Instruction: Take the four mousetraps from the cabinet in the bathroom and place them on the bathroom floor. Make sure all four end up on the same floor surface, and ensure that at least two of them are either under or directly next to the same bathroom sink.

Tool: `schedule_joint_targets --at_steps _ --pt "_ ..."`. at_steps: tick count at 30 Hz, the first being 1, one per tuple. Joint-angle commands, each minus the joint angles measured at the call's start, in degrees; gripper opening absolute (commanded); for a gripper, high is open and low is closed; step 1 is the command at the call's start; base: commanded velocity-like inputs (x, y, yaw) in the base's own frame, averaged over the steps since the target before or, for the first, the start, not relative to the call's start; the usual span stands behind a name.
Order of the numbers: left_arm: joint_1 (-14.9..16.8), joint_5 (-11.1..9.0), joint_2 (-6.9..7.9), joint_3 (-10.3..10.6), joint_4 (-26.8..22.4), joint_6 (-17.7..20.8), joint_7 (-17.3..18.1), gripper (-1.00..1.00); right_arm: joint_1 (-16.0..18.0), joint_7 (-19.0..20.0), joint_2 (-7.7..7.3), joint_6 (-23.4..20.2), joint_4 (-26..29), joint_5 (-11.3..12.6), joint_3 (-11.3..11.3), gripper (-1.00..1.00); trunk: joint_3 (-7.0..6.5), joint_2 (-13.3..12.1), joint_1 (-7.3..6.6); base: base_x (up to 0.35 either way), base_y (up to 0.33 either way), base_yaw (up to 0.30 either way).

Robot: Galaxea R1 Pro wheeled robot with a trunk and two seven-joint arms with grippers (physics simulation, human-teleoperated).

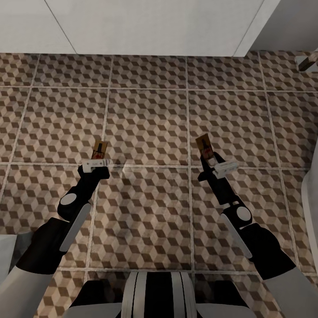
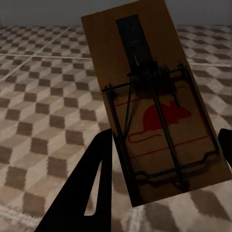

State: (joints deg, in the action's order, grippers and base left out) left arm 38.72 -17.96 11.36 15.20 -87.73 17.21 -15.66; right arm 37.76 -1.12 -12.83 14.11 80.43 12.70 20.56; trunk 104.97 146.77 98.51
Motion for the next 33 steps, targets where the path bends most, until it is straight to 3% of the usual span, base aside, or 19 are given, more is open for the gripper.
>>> schedule_joint_targets --at_steps 1,33 --pt "0.0 -0.4 0.07 0.2 -0.1 0.2 -0.6 -1.0 0.1 -0.1 -0.08 0.2 0.6 0.7 0.2 -1.0 0.03 0.0 0.02 0.0 0.0 0.0" --pt "0.0 -0.4 0.05 0.3 -0.9 0.2 -0.6 -1.0 0.0 -2.7 -0.09 0.1 1.9 0.6 0.0 -1.0 0.03 0.5 0.84 0.0 0.0 0.0"
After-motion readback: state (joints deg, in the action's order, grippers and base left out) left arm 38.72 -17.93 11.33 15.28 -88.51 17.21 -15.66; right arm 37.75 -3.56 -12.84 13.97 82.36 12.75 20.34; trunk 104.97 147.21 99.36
